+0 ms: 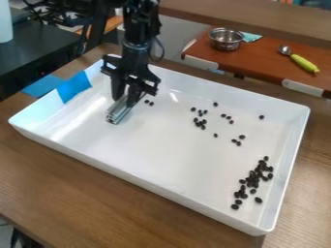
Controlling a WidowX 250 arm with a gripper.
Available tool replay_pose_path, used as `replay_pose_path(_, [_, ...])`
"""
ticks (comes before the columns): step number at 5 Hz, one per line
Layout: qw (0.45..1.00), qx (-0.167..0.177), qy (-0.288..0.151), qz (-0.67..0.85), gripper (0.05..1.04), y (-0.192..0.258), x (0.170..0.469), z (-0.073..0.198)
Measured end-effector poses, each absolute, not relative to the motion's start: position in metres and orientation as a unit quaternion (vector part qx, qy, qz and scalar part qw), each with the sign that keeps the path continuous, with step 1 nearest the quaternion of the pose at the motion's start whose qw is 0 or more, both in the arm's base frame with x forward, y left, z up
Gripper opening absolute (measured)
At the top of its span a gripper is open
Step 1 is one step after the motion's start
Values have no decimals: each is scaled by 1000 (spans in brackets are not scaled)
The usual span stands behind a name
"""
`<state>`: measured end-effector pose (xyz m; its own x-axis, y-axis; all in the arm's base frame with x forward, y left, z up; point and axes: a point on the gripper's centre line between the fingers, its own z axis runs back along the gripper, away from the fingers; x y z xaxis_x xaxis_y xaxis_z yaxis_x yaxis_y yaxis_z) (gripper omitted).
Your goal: Sweep into pile
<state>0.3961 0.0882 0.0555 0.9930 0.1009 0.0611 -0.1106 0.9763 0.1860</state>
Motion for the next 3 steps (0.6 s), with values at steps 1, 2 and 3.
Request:
replay_pose_path(1, [995,94,-23,30,330,63,398,53])
replay_pose_path(2, [995,93,-22,15,330,40,398,52])
replay_pose_path(3, [996,90,-21,1,330,14,399,52])
